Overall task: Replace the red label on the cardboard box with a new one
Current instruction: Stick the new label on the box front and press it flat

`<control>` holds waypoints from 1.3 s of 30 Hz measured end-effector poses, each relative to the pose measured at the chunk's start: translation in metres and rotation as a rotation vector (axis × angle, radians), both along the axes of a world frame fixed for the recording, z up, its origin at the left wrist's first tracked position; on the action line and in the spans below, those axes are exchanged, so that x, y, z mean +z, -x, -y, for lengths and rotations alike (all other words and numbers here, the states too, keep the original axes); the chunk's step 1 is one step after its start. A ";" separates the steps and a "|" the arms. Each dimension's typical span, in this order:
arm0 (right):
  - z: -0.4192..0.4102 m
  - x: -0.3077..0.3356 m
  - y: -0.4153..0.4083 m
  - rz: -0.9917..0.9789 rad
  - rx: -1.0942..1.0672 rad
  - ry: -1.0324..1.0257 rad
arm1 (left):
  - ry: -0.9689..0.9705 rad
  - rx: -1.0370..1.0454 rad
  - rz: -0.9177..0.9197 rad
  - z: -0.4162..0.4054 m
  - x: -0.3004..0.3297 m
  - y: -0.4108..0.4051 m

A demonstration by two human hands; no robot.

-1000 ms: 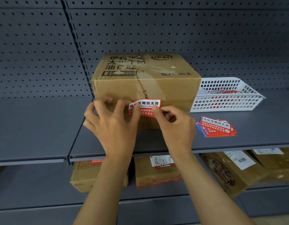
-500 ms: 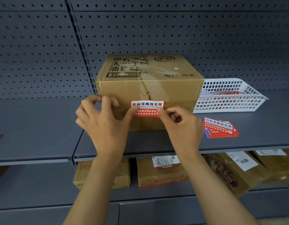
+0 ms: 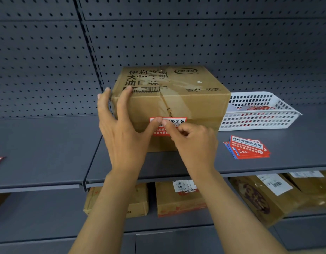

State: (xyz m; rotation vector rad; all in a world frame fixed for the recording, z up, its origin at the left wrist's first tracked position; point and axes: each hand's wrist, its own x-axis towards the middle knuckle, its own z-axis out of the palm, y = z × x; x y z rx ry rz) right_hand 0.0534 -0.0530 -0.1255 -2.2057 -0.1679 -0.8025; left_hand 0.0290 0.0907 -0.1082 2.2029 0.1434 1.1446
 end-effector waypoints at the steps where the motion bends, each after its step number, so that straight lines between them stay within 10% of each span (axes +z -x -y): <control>1: 0.001 0.000 -0.002 -0.006 -0.004 0.007 | 0.003 -0.010 -0.001 -0.001 0.001 -0.001; 39: 0.040 -0.012 -0.009 -0.074 -0.004 -0.069 | -0.023 -0.161 -0.076 -0.021 0.001 0.006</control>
